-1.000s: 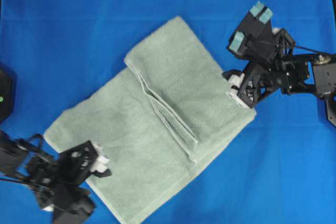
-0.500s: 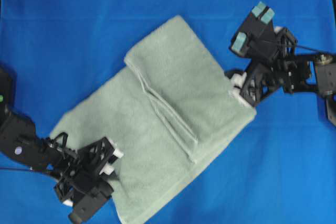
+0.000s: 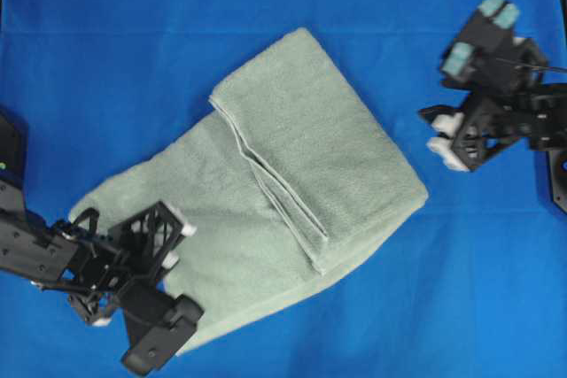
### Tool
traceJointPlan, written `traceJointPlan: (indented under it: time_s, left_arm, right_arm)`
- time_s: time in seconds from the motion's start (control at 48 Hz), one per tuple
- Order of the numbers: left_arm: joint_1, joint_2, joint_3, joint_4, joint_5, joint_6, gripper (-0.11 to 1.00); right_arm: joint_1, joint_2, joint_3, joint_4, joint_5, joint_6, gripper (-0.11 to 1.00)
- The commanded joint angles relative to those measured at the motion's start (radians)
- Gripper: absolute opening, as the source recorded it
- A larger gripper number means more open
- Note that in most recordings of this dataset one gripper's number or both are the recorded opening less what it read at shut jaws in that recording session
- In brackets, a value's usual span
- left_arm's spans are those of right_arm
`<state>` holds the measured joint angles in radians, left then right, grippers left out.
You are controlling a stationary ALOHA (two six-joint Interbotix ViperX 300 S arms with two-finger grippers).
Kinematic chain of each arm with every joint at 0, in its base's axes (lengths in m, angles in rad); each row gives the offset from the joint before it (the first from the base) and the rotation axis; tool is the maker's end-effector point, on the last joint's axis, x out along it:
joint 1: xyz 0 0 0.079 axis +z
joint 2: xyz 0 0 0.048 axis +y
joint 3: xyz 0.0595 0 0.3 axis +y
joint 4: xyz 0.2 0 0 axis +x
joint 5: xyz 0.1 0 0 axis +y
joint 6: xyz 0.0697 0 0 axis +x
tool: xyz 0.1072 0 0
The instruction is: Fold a bath towel.
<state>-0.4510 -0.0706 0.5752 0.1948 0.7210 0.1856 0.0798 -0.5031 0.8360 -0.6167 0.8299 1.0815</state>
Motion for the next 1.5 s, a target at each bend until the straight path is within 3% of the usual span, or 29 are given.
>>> traceJointPlan:
  time_s: [0.0, 0.104, 0.229, 0.459, 0.563, 0.667, 0.834, 1.042, 1.251, 1.292, 1.48]
  left_arm:
    - [0.048, -0.032, -0.107, 0.020, 0.161, 0.034, 0.11]
    - [0.129, -0.006, -0.209, 0.060, 0.241, 0.048, 0.11]
    - [0.239, 0.069, -0.322, 0.138, 0.250, 0.095, 0.11]
    - [0.364, 0.258, -0.568, 0.126, 0.206, 0.563, 0.11]
    - [0.430, 0.374, -0.703, 0.094, 0.152, 0.693, 0.11]
    - [0.454, 0.479, -0.795, 0.066, 0.097, 0.775, 0.11]
    - [0.453, 0.574, -0.862, -0.008, 0.051, 0.805, 0.11]
    - [0.453, 0.568, -0.839, -0.144, 0.041, 0.822, 0.11]
    - [0.474, 0.572, -0.856, -0.204, -0.040, 0.762, 0.13]
    - [0.479, 0.571, -0.854, -0.204, -0.081, 0.724, 0.20]
    - [0.491, 0.561, -0.844, -0.199, -0.141, 0.592, 0.75]
  right_arm:
    - [0.006, -0.064, 0.009, -0.005, 0.029, -0.005, 0.64]
    - [0.006, -0.130, 0.040, -0.005, 0.064, -0.011, 0.64]
    - [0.008, -0.178, 0.071, -0.008, 0.094, -0.015, 0.64]
    - [0.009, -0.195, 0.115, -0.014, 0.106, -0.015, 0.64]
    - [0.015, -0.193, 0.126, -0.014, 0.104, -0.015, 0.64]
    - [0.023, -0.193, 0.130, -0.014, 0.101, -0.015, 0.64]
    - [0.031, -0.199, 0.137, -0.014, 0.106, -0.015, 0.64]
    - [0.031, -0.204, 0.143, -0.035, 0.106, -0.015, 0.64]
    - [0.031, -0.206, 0.141, -0.060, 0.100, -0.011, 0.64]
    - [0.031, -0.207, 0.141, -0.058, 0.100, -0.009, 0.64]
    - [0.031, -0.207, 0.140, -0.052, 0.100, -0.008, 0.64]
